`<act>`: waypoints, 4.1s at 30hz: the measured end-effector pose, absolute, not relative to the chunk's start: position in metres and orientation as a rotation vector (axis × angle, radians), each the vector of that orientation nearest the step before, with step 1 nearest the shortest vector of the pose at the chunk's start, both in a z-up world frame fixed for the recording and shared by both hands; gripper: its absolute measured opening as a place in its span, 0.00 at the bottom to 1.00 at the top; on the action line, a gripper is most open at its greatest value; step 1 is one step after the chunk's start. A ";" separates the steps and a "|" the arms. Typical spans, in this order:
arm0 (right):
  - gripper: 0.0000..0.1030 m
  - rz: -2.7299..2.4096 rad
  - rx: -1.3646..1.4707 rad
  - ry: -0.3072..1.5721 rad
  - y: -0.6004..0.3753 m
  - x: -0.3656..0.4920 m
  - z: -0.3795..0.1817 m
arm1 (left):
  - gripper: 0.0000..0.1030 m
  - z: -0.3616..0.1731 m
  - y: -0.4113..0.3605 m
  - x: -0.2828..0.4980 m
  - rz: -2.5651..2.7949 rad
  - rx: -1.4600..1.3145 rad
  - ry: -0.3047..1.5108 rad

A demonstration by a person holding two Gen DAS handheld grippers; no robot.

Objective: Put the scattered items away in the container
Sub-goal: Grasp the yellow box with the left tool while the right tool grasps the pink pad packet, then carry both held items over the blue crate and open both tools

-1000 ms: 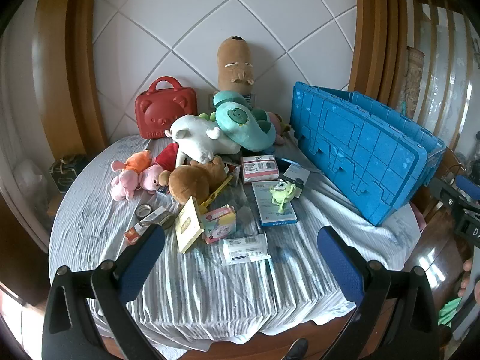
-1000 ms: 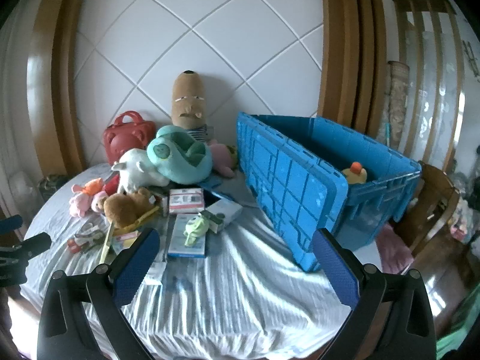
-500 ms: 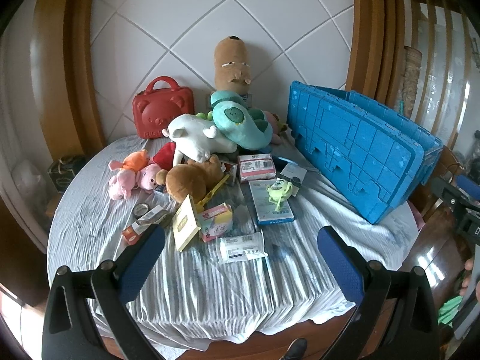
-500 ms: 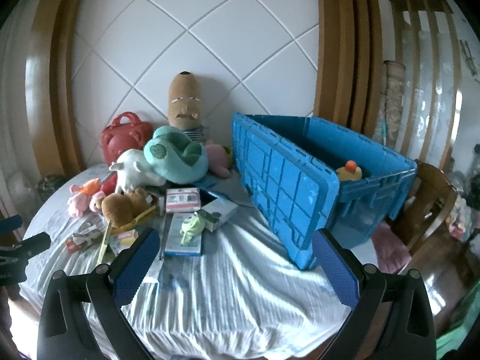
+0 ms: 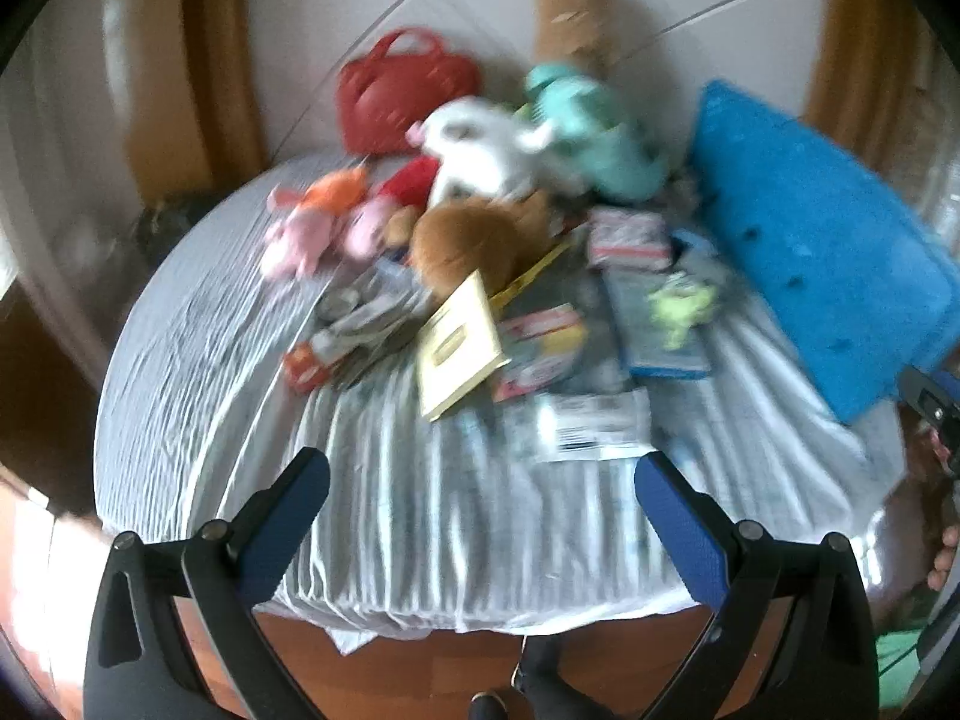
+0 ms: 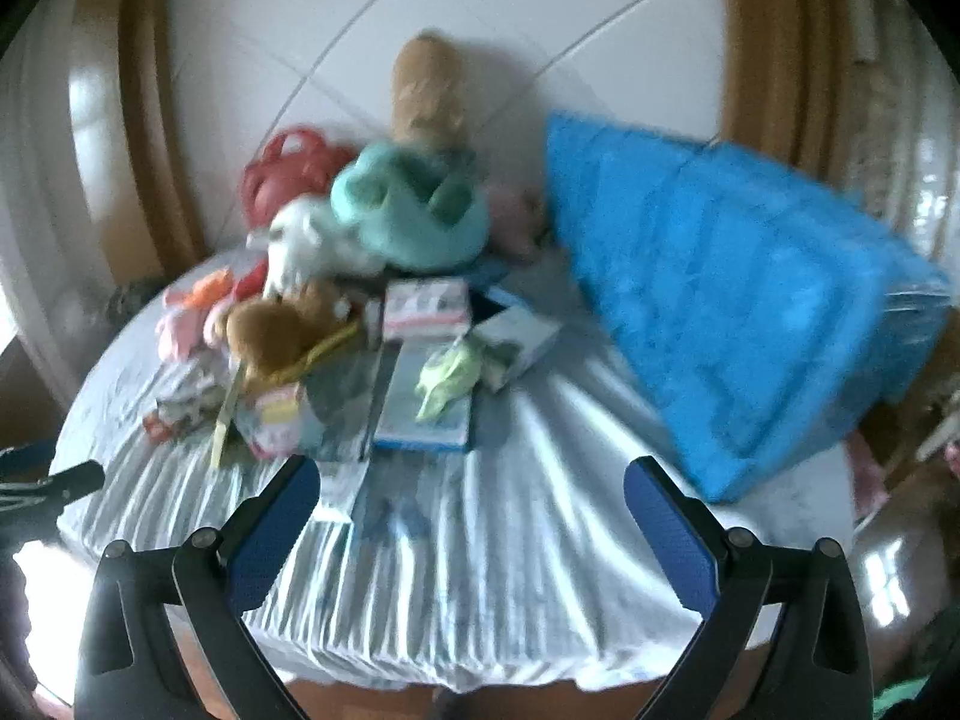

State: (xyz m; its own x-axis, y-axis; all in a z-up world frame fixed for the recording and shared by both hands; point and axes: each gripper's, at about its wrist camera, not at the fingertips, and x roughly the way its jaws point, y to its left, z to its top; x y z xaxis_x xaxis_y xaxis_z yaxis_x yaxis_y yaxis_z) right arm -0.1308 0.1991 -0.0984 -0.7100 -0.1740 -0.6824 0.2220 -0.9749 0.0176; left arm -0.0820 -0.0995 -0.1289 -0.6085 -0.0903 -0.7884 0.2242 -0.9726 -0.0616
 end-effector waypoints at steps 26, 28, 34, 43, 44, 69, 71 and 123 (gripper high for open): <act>0.71 -2.117 1.313 0.287 0.052 -0.293 -0.232 | 0.35 -0.239 -0.148 -0.225 -2.383 1.483 0.214; 0.71 -2.109 1.313 0.286 0.037 -0.293 -0.233 | 0.35 -0.238 -0.158 -0.228 -2.388 1.475 0.212; 0.96 -2.108 1.344 0.302 0.003 -0.291 -0.245 | 0.35 -0.237 -0.173 -0.241 -2.449 1.487 0.207; 1.00 -2.138 1.344 0.253 -0.025 -0.283 -0.260 | 0.35 -0.247 -0.179 -0.256 -2.538 1.558 0.130; 1.00 -2.156 1.335 0.260 -0.028 -0.281 -0.259 | 0.35 -0.247 -0.180 -0.257 -2.546 1.561 0.131; 0.78 -2.344 1.296 0.193 -0.023 -0.265 -0.232 | 0.11 -0.211 -0.173 -0.243 -2.732 1.531 0.092; 0.78 -2.375 1.260 0.190 -0.019 -0.264 -0.216 | 0.11 -0.194 -0.171 -0.242 -2.767 1.485 0.089; 1.00 -3.168 0.839 -0.030 0.514 -0.324 0.026 | 0.78 0.007 0.348 -0.385 -3.323 1.145 -0.226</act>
